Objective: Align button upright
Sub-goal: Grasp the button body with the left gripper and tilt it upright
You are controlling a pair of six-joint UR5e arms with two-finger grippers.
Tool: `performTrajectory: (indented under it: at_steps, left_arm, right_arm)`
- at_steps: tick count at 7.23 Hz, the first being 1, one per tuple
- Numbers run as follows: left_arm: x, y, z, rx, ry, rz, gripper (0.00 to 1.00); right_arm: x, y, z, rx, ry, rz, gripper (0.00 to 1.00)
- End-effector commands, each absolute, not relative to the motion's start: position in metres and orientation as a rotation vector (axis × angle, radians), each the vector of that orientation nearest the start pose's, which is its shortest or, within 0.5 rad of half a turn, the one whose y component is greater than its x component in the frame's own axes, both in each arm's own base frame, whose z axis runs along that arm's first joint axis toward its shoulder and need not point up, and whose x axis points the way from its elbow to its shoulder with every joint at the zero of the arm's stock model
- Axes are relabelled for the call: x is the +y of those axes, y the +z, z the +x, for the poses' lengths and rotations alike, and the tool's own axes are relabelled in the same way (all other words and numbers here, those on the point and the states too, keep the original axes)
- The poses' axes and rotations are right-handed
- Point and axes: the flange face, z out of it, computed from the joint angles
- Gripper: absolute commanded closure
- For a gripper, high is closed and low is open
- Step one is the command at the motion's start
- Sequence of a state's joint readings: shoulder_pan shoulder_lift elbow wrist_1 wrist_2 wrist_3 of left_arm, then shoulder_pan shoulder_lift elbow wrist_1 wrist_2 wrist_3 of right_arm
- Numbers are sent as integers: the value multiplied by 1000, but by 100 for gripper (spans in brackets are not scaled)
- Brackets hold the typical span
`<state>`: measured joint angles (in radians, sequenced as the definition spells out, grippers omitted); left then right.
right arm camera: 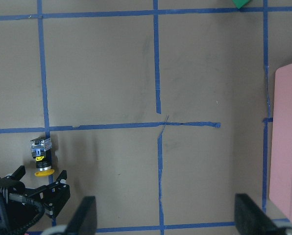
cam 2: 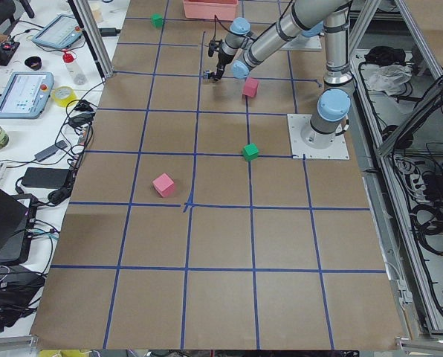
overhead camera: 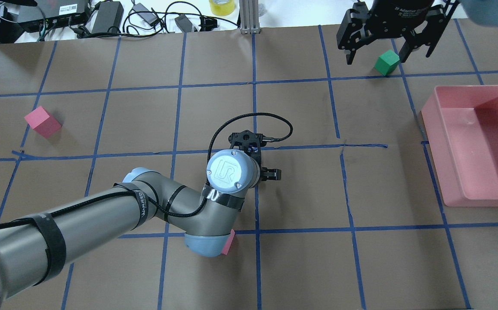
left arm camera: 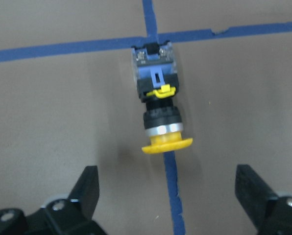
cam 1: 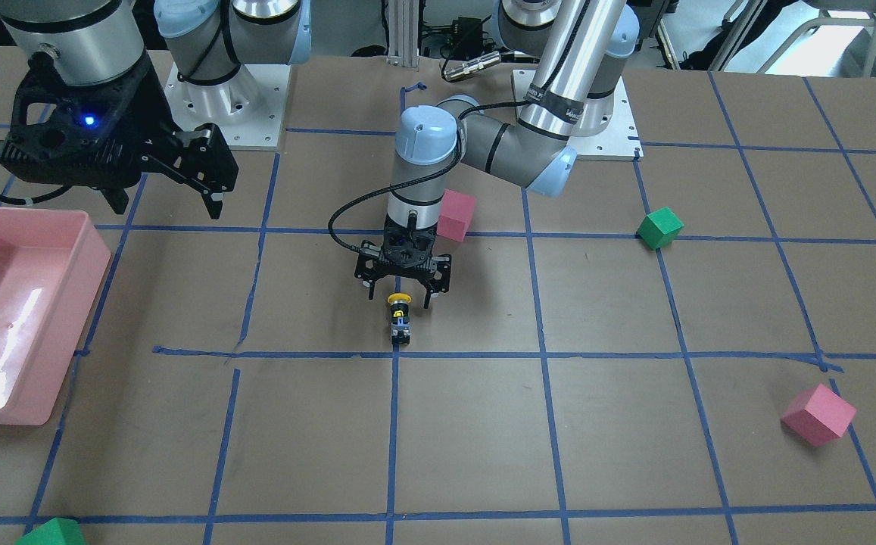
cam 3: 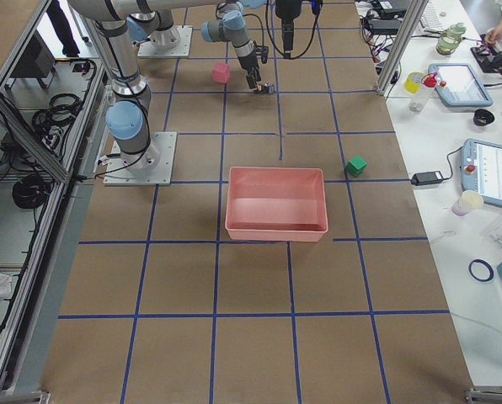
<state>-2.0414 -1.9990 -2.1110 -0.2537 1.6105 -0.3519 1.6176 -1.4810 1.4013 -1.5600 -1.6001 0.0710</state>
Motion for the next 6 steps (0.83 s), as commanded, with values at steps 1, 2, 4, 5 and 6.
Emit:
performTrajectory:
  at_steps: [1,2,4,5,6]
  left_arm:
    - [-409,162,-354,3198,-519,180,60]
    - [-410,162,-355,3203,-512,177,100]
    - [-410,164,-355,3198,-461,170,100]
    - [-415,174,-358,3206,-427,80,100]
    - [-419,184,-366,3246,-280,-5,100]
  right_arm:
    - [-530,519,154,3158,-94,47,0]
    - [-531,516,154,3158,-89,47,0]
    - [-530,516,154,3158,-87,52,0]
    - [-529,517,154,3158,-89,57,0]
    - [-529,516,154,3158,-87,57,0]
